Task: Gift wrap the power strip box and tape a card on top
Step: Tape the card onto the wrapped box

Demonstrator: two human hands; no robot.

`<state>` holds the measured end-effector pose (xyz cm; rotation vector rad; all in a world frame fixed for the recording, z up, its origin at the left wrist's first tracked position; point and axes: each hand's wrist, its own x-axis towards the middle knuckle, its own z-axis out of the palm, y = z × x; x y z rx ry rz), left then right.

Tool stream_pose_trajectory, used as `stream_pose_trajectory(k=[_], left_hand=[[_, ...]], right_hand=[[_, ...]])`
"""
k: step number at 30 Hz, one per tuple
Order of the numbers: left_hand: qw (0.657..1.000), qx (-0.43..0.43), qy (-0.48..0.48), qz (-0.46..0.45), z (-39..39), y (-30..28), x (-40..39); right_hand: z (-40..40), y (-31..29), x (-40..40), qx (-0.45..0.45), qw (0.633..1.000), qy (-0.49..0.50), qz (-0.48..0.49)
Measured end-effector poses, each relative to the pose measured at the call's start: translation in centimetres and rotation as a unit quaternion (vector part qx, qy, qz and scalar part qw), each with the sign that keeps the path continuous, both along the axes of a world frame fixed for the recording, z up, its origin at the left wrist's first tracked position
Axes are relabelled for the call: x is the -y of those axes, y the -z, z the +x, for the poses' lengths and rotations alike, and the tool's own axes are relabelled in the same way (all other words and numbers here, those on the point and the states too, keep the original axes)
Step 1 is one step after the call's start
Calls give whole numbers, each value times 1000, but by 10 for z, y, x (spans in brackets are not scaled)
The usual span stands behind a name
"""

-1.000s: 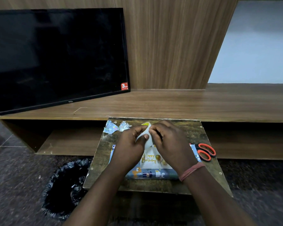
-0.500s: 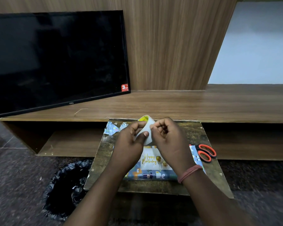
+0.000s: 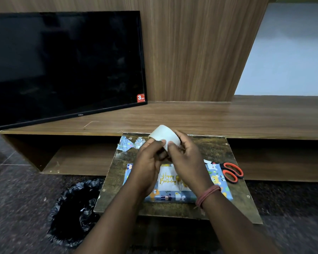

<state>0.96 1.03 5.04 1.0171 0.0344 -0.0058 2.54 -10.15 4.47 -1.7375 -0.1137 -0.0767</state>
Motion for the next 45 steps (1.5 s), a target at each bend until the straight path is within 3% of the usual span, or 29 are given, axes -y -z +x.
stream_pose_trajectory(k=[4, 14, 45], left_hand=[[999, -19, -27, -33, -4, -1, 5], [987, -26, -67, -143, -5, 4, 12], [988, -17, -79, -132, -4, 7, 18]], right_hand=[[-3, 2, -7, 52, 994, 6, -92], [-6, -4, -9, 83, 993, -13, -84], [-1, 2, -9, 93, 995, -5, -31]])
